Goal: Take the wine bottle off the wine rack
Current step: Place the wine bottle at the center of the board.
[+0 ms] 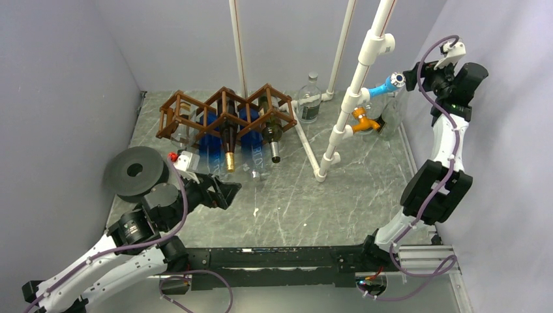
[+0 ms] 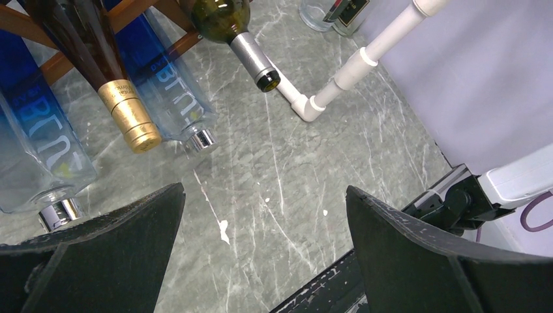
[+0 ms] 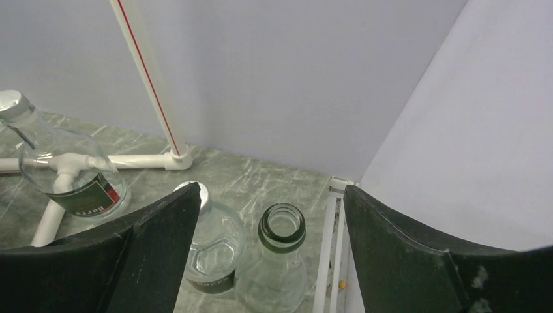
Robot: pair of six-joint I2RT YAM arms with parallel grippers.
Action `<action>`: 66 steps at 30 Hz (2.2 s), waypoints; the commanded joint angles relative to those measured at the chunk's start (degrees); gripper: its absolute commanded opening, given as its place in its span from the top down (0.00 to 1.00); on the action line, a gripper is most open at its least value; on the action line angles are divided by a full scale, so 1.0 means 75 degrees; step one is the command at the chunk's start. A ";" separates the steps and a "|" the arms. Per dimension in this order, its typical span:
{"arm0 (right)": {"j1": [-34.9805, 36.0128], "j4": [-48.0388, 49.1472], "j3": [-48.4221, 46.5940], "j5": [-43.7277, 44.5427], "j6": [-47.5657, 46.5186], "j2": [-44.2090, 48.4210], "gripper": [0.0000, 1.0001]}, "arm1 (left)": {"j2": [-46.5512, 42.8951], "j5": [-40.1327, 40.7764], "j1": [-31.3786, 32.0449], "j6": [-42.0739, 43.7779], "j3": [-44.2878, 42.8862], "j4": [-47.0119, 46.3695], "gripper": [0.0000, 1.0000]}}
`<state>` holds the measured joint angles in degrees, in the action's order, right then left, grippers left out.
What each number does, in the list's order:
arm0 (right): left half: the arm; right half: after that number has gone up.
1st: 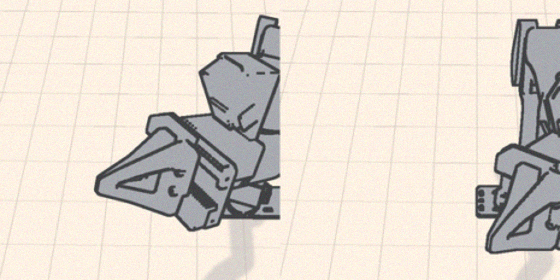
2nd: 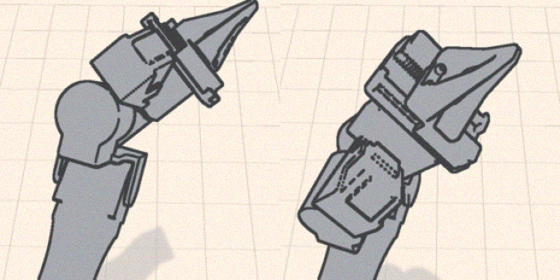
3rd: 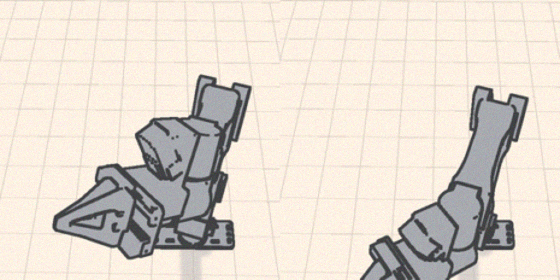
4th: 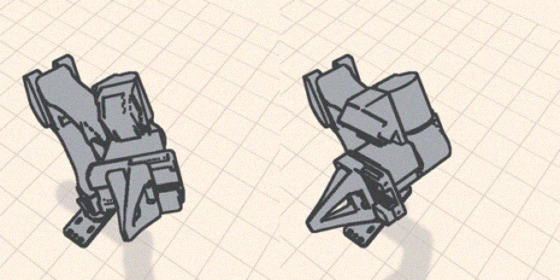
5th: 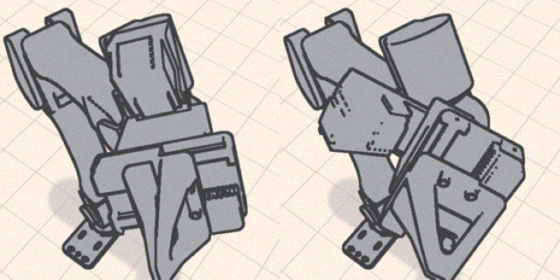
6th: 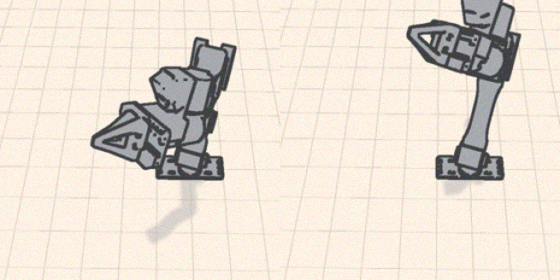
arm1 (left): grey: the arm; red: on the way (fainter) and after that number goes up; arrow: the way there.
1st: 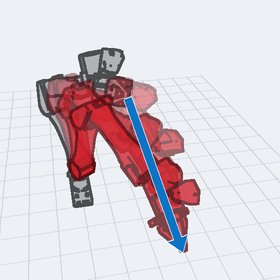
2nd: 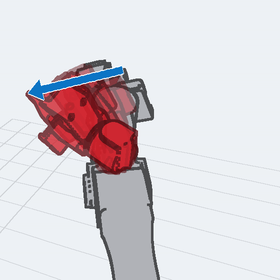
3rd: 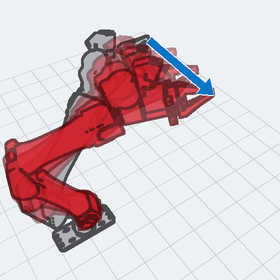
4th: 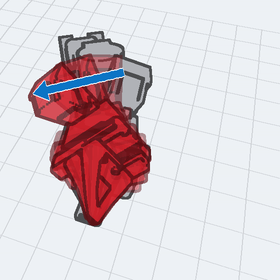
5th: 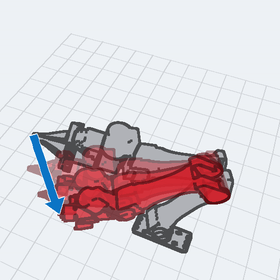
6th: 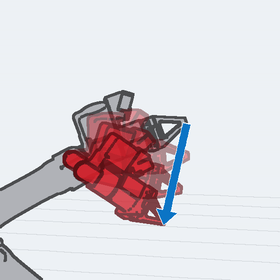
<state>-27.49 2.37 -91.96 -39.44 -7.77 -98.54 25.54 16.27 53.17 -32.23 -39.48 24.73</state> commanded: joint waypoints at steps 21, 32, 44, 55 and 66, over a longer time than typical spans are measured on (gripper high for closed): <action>-0.0666 -0.2281 0.1781 -0.1555 -0.0405 0.3403 0.02 | 0.0045 -0.0391 -0.0033 0.0581 -0.0201 -0.0195 0.01; -0.0959 -0.2921 0.3213 -0.1811 -0.0280 0.4731 0.01 | 0.0058 -0.0398 -0.0030 0.0676 -0.0439 0.0055 0.01; -0.1070 -0.3922 0.3981 -0.2078 -0.0703 0.5350 0.01 | -0.0007 -0.0370 -0.0028 0.0632 -0.0518 0.0185 0.00; -0.1070 -0.5344 0.4433 -0.2801 -0.1741 0.5745 0.01 | -0.0065 -0.0297 -0.0031 0.0692 -0.0530 0.0271 0.00; -0.0843 -0.7207 0.4652 -0.3888 -0.3729 0.5948 0.01 | 0.0168 -0.0362 -0.0033 0.0695 -0.0606 0.0193 0.00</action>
<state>-35.05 -45.78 -58.17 -63.31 -28.21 -54.94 26.04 13.80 53.17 -27.68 -41.82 27.49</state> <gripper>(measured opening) 0.990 0.994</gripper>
